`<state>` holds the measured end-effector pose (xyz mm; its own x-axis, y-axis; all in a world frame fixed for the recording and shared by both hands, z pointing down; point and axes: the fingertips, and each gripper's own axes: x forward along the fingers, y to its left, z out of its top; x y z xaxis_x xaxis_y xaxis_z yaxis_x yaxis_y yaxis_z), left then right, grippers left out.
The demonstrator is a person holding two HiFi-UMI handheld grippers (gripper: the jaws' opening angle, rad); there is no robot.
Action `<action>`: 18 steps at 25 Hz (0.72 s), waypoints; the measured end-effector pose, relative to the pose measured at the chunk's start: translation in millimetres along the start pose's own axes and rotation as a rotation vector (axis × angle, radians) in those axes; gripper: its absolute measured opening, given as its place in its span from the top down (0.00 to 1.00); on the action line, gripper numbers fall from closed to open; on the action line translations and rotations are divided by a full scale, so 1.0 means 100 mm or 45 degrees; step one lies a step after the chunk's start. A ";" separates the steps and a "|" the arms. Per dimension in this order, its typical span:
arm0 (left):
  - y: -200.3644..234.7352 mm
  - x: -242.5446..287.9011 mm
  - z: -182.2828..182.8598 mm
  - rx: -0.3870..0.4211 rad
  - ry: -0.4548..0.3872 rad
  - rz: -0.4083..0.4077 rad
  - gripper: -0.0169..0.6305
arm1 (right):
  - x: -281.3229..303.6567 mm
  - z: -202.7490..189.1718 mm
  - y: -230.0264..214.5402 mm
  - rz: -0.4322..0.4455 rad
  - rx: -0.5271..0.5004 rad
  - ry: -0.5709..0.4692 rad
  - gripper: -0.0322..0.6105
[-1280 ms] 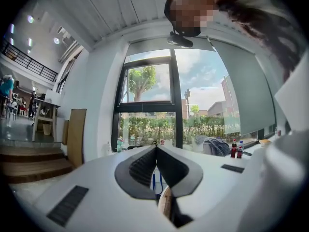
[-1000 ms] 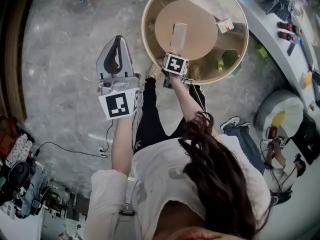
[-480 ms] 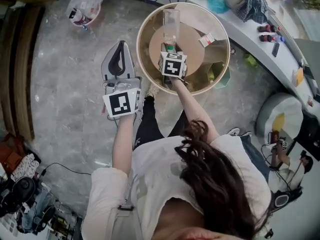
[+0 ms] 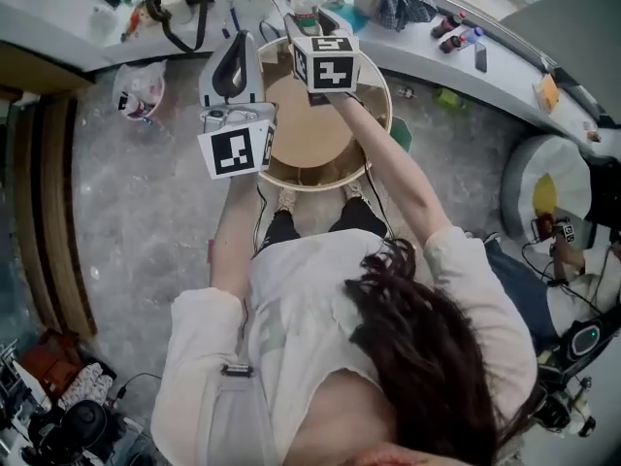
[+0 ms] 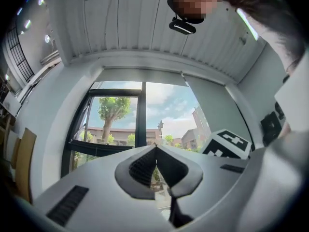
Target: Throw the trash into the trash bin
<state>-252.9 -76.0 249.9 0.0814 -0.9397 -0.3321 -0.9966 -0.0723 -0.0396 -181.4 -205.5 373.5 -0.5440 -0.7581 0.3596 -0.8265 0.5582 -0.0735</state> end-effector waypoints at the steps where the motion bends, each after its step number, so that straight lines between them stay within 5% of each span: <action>1: -0.11 0.10 0.06 -0.008 -0.021 -0.015 0.95 | -0.03 0.17 -0.13 -0.012 -0.025 -0.007 0.63; 6: -0.57 0.40 0.13 -0.038 -0.053 -0.069 0.95 | -0.47 0.90 -0.74 -0.111 -0.114 -0.081 0.63; 9: -0.73 0.56 0.02 -0.047 -0.027 -0.082 0.95 | -0.90 1.08 -1.13 -0.260 -0.032 -0.181 0.63; 18: -1.83 1.00 -0.50 -0.096 0.098 -0.261 0.95 | -1.73 0.30 -2.66 -0.553 0.143 -0.260 0.63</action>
<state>-62.5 -173.1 270.7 0.2840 -0.9253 -0.2515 -0.9577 -0.2866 -0.0271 128.5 -232.9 302.4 -0.1540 -0.9695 0.1905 -0.9876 0.1448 -0.0613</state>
